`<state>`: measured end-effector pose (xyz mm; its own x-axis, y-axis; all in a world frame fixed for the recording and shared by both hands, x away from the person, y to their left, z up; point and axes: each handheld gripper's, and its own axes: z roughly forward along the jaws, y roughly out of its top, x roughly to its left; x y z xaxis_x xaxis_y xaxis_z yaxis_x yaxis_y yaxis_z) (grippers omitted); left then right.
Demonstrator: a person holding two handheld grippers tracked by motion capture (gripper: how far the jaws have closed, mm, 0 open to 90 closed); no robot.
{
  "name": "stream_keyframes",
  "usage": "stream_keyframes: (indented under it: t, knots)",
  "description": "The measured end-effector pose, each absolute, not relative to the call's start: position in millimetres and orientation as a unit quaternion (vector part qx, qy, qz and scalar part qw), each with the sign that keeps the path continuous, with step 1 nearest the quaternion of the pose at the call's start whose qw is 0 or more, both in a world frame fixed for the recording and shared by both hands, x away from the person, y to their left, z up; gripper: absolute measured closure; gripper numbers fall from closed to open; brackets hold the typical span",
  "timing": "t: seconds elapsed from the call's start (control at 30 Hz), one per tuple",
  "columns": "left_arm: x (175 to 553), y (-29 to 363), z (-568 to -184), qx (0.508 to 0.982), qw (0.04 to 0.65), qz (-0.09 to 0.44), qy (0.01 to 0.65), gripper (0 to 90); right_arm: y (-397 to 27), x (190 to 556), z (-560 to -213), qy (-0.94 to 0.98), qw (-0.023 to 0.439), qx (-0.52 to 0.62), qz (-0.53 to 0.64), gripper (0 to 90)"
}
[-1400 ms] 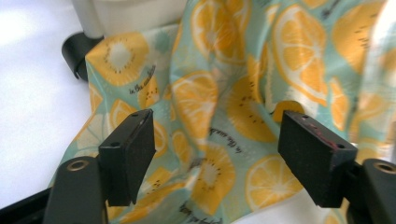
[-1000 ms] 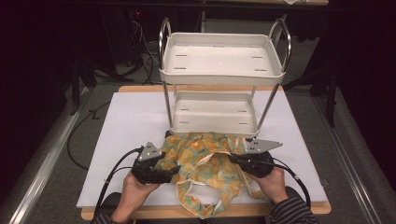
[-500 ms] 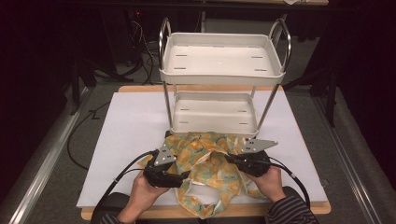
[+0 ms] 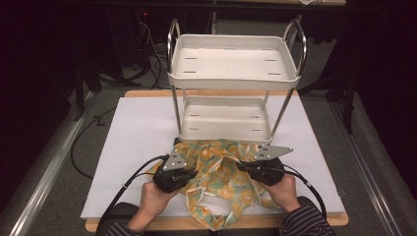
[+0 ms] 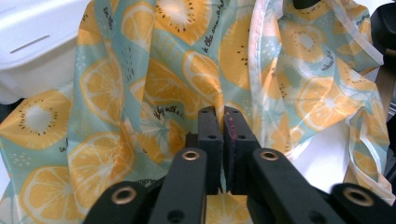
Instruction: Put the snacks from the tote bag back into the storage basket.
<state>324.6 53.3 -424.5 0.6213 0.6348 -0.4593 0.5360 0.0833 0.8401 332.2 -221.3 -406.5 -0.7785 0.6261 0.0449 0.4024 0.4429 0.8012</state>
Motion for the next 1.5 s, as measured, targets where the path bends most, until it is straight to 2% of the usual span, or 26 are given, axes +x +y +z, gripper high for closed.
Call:
stream_keyframes:
  t: [0.27, 0.67, 0.77, 1.5]
  knots:
    - [327, 59, -419, 0.667, 0.606, 0.047, 0.431, 89.5, -225, 332, -402, 0.834, 0.136, 0.308, 0.437, 89.1]
    - [346, 74, -398, 0.603, 0.651, 0.034, 0.459, 89.6, -229, 337, -387, 0.821, 0.153, 0.305, 0.458, 89.1]
    - [354, 75, -399, 0.59, 0.656, 0.053, 0.468, 89.0, -227, 343, -383, 0.819, 0.152, 0.307, 0.459, 89.2]
    - [383, 71, -416, 0.584, 0.638, 0.088, 0.494, 89.0, -219, 362, -391, 0.815, 0.179, 0.336, 0.437, 89.3]
